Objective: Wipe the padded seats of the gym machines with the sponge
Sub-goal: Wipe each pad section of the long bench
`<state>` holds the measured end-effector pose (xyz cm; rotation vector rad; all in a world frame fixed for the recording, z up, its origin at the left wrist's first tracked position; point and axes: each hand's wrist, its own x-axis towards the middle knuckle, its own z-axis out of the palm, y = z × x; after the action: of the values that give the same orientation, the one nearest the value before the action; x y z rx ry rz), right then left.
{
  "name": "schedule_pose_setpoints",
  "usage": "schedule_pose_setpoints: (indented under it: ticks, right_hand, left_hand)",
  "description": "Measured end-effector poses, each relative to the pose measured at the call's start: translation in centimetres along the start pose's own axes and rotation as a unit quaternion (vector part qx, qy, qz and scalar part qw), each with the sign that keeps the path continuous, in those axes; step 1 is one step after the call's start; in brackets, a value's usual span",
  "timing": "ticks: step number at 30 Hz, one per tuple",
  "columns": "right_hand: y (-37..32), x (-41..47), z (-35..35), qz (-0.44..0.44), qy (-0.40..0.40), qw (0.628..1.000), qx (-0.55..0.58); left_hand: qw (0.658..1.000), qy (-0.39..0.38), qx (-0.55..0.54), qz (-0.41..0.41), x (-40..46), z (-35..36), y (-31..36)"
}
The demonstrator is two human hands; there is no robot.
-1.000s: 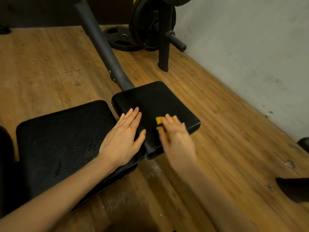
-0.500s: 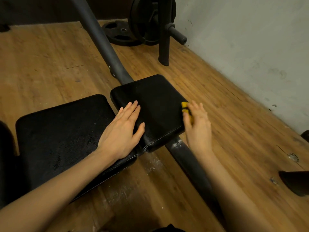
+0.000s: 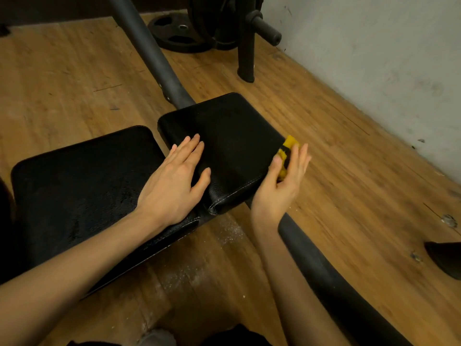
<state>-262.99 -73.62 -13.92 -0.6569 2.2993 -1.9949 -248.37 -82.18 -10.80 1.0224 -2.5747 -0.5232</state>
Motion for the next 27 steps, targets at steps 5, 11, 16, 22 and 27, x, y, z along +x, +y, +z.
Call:
schedule_pose_setpoints:
  ticks: [5,11,16,22,27]
  right_hand:
    - [-0.1,-4.8,-1.4,-0.094,-0.15,0.983,-0.046]
    - [-2.3,7.4,-3.0,-0.128,-0.226,0.917,-0.302]
    - [-2.0,7.2,-2.4,-0.14,-0.214,0.879,-0.403]
    - [-2.1,11.1,6.3,-0.182,-0.196,0.853,-0.447]
    - [-3.8,15.2,14.5,-0.105,-0.233,0.865,-0.433]
  left_hand:
    - [1.0,0.003,0.003,0.001,0.0,0.1,0.0]
    - [1.0,-0.001,-0.006,0.002,0.0,-0.2,0.1]
    - [1.0,0.004,-0.001,0.007,-0.1,0.1,-0.2]
    - [1.0,0.007,-0.001,0.008,-0.1,0.4,-0.2]
    - [1.0,0.002,-0.007,0.008,0.0,0.3,-0.2]
